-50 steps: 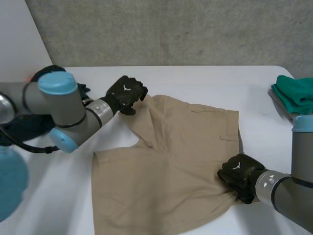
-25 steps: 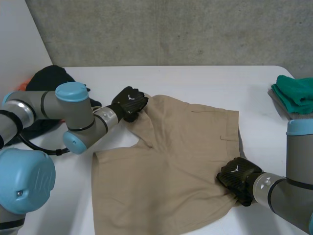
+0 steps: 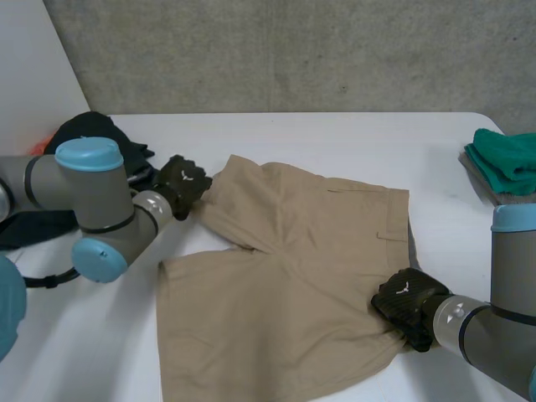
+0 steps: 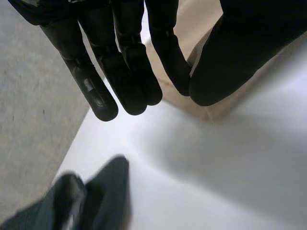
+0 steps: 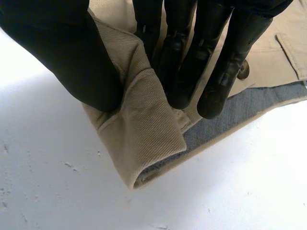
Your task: Fold the laundry.
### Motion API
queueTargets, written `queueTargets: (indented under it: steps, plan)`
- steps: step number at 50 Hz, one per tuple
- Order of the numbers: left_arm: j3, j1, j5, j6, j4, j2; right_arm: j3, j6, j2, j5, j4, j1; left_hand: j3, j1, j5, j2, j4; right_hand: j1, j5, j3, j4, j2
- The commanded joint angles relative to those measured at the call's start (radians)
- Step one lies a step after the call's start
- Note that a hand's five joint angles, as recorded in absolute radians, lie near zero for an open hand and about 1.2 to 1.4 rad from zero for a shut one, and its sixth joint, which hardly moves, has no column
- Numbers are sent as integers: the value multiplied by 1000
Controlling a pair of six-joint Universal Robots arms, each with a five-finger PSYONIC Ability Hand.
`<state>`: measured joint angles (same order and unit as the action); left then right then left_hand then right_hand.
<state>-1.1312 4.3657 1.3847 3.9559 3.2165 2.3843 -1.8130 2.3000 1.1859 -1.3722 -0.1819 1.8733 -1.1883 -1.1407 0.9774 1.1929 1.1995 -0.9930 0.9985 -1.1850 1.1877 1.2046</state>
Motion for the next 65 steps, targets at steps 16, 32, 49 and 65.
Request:
queueTargets:
  steps: [16, 32, 49, 65]
  plan:
    - [-324, -43, 94, -298, -49, -376, 61, 289, 3, 28, 59, 15, 855, 807, -818, -859, -866, -403, 223, -211, 209, 192]
    - [-849, -159, 97, -572, -187, -754, 132, 621, -25, 117, 65, -55, 728, 681, -692, -733, -740, -403, 223, -211, 209, 192]
    - [-900, -270, 135, -664, -230, -677, 129, 635, -20, 120, 91, -111, 670, 622, -633, -674, -681, -403, 223, -211, 209, 192]
    - [-881, -370, 257, -652, -109, -626, 115, 630, -16, 133, 93, -112, -208, -256, 244, 203, 197, -403, 223, -211, 209, 192]
